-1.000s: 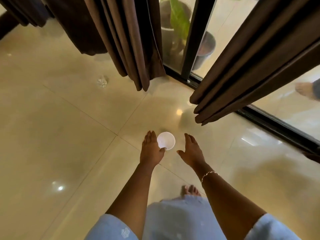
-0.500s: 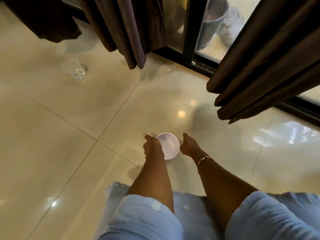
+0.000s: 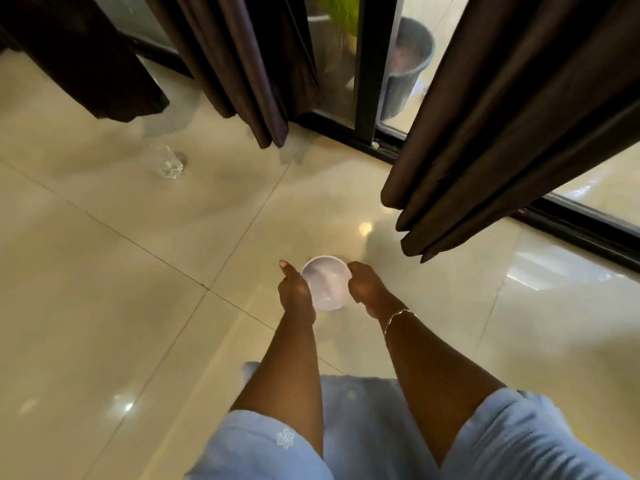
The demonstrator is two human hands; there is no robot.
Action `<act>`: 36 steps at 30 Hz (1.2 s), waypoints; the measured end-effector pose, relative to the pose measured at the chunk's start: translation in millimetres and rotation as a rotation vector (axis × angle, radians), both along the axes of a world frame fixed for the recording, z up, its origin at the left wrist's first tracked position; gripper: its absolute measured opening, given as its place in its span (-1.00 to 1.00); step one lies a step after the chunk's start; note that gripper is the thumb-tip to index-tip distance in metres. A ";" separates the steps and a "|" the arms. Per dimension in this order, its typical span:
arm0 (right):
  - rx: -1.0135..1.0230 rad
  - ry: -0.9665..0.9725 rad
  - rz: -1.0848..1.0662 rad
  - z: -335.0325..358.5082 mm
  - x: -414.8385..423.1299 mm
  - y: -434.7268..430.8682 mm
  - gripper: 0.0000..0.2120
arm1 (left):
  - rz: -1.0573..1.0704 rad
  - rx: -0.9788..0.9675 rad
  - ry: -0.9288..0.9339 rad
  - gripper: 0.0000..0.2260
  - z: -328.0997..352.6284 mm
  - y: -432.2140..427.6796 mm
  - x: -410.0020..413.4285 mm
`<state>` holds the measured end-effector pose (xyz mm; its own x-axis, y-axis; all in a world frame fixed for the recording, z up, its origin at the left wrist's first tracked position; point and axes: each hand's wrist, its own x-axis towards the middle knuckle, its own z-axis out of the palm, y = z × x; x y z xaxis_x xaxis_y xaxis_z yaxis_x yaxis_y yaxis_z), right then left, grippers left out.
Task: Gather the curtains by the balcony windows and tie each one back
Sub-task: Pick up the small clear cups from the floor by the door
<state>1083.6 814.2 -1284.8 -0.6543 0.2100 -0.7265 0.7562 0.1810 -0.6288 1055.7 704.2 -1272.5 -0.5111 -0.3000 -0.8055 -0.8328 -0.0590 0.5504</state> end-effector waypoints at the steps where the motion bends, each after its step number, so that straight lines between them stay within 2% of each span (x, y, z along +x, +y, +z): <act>1: -0.020 -0.002 -0.016 21.7 1.9 2.2 -0.71 | -0.021 0.018 0.023 -0.36 22.8 -0.2 1.6; 3: -0.034 -0.007 -0.031 63.1 6.2 4.9 -0.76 | -0.056 0.026 0.046 -0.38 63.8 0.4 6.7; 7: -0.023 0.019 -0.086 158.1 15.3 13.6 -0.72 | -0.179 0.045 0.113 -0.45 153.8 1.4 18.7; 15: 0.003 0.071 -0.119 348.9 48.4 26.5 -0.71 | -0.210 0.155 0.126 -0.41 341.8 10.5 43.6; 22: -0.002 0.100 -0.161 498.8 79.0 43.2 -0.53 | -0.379 0.231 0.218 -0.50 482.8 11.8 51.6; 28: 0.004 0.176 -0.239 573.9 116.6 58.0 -0.64 | -0.557 0.303 0.330 -0.52 548.9 31.3 63.7; 36: -0.032 0.268 -0.539 608.7 203.2 100.6 -0.53 | -0.734 0.373 0.326 -0.51 586.8 93.2 129.5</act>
<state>1286.8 914.8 -676.1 -0.6231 0.5437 -0.5623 0.5502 -0.2063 -0.8092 1185.2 797.4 -685.6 -0.6924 0.4474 -0.5660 -0.5363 0.2056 0.8186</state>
